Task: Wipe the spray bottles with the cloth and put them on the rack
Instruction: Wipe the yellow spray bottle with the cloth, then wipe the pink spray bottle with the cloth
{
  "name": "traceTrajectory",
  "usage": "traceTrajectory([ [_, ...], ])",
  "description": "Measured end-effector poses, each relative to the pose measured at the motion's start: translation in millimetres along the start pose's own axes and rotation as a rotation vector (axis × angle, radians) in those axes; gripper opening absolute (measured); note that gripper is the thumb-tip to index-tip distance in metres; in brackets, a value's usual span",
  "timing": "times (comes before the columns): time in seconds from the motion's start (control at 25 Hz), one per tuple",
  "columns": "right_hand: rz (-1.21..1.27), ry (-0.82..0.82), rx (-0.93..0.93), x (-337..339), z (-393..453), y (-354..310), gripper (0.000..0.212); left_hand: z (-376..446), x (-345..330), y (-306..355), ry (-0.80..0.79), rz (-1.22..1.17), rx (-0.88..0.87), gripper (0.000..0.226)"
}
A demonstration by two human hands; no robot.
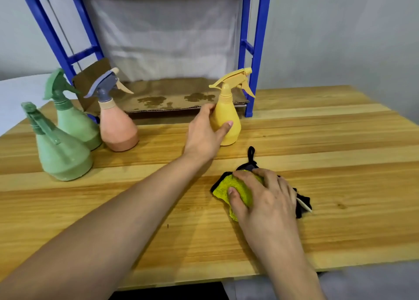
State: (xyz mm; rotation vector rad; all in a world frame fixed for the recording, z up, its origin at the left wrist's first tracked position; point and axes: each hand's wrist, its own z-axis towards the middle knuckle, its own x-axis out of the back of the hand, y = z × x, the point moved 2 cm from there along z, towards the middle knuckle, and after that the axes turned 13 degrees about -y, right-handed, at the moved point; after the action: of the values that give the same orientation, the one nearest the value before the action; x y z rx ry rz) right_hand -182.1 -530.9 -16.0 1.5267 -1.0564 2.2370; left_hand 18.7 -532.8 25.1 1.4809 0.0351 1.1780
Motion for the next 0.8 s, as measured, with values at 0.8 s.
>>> traceTrajectory([
  [0.8, 0.105, -0.180, 0.119, -15.6, 11.7, -40.3, 0.038, -97.0, 89.9, -56.5, 0.039, 0.192, -0.038, 0.040],
])
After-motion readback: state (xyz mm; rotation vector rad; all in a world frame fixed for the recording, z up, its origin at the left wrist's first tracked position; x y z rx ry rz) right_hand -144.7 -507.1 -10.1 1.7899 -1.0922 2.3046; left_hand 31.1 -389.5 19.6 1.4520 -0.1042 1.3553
